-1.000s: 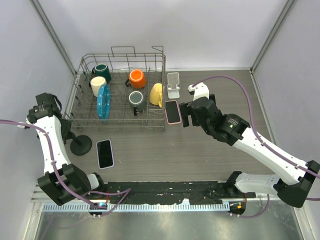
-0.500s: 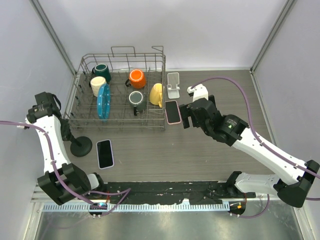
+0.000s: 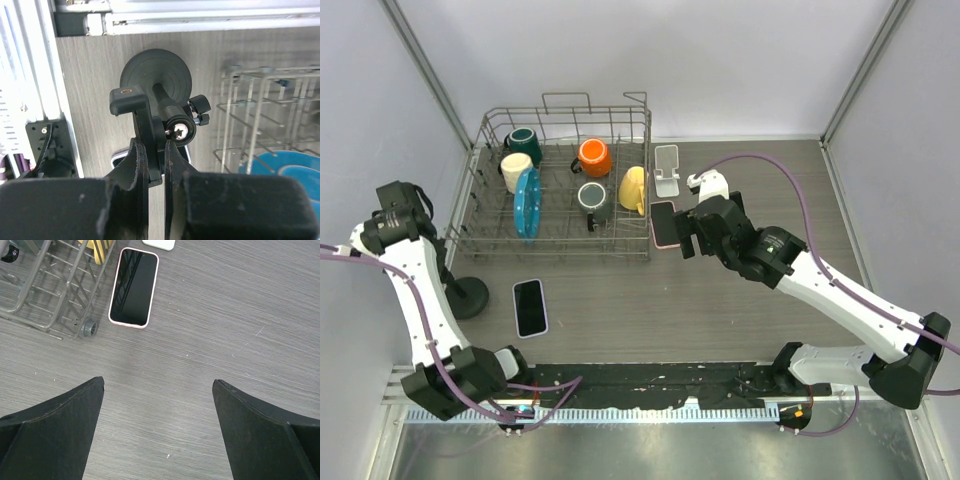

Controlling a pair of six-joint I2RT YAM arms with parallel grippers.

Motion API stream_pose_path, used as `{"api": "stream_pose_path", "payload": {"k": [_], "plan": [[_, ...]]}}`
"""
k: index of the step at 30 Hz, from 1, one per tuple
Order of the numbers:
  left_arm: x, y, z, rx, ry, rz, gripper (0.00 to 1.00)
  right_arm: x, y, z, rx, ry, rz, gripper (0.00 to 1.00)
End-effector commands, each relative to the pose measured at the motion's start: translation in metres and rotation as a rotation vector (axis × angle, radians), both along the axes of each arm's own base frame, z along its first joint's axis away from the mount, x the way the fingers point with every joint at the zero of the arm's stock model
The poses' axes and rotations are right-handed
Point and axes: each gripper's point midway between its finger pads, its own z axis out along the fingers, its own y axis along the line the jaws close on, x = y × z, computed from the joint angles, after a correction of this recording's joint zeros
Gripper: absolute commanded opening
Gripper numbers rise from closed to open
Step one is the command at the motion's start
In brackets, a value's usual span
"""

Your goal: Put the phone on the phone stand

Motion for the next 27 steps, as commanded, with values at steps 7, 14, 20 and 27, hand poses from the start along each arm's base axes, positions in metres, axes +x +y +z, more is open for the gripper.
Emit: {"api": "stream_pose_path", "payload": {"k": [7, 14, 20, 27], "plan": [[-0.016, -0.04, 0.067, -0.028, -0.239, -0.079, 0.0, 0.005, 0.015, 0.021, 0.086, -0.031, 0.013, 0.95], [-0.005, -0.076, 0.053, -0.139, -0.258, -0.201, 0.0, 0.004, 0.014, 0.022, 0.091, -0.033, 0.012, 0.95], [0.007, -0.106, 0.044, -0.199, -0.222, -0.351, 0.0, 0.006, 0.014, 0.015, 0.086, -0.018, -0.01, 0.95], [0.014, -0.14, 0.031, -0.253, -0.153, -0.537, 0.0, 0.007, 0.02, 0.008, 0.11, 0.002, -0.021, 0.95]]}}
